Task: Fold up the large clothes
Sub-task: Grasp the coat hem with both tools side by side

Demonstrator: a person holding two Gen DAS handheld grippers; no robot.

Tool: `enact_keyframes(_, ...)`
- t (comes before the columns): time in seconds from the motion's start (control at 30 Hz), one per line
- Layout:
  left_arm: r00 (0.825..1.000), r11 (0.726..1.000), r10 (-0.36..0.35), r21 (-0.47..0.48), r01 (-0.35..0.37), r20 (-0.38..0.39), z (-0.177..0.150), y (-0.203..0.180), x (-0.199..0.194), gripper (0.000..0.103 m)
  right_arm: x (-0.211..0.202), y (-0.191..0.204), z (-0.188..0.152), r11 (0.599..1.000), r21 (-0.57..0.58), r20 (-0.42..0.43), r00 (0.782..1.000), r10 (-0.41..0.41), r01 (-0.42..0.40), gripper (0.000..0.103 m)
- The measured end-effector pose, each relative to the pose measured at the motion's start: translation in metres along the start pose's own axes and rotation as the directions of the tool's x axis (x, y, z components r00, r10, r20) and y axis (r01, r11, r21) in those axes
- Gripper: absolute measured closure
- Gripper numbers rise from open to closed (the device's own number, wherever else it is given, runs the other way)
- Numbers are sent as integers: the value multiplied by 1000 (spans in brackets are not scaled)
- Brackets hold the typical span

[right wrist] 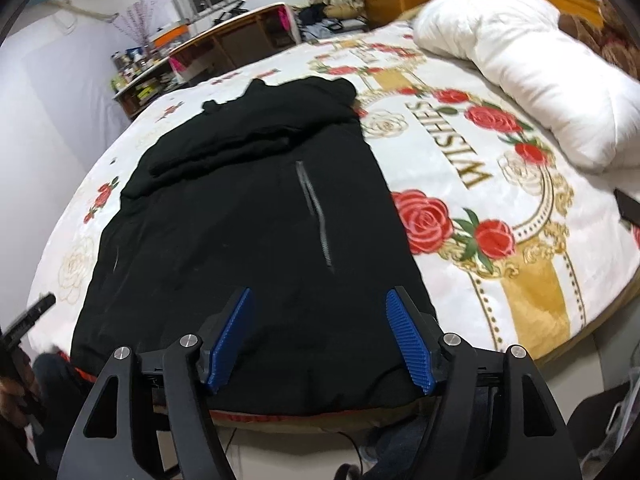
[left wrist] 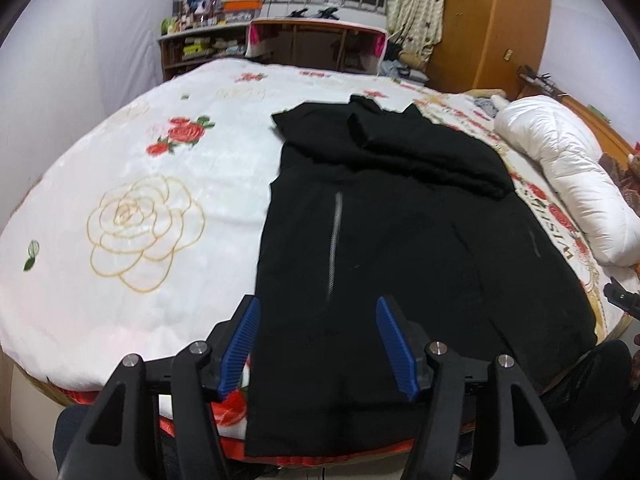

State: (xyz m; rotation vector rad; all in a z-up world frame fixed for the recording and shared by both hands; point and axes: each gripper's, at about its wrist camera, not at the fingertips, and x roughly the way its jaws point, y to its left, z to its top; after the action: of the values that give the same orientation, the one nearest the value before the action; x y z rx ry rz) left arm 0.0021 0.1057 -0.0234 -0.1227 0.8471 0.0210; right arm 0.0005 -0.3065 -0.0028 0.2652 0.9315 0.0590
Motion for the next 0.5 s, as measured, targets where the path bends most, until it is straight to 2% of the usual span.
enact_keyframes(0.27, 994, 996, 14, -81, -23, -108, -15, 29, 35, 40, 27, -35, 11, 995, 101, -85, 996, 28, -20, 33)
enact_keyframes(0.43, 983, 994, -8, -108, -12, -181, -28, 32, 55, 40, 54, -52, 9, 984, 179, -188, 981, 35, -1, 33)
enact_keyframes(0.5, 977, 992, -43, -121, 18, -211, -34, 29, 63, 40, 63, -57, 8, 979, 201, -226, 974, 19, 28, 33)
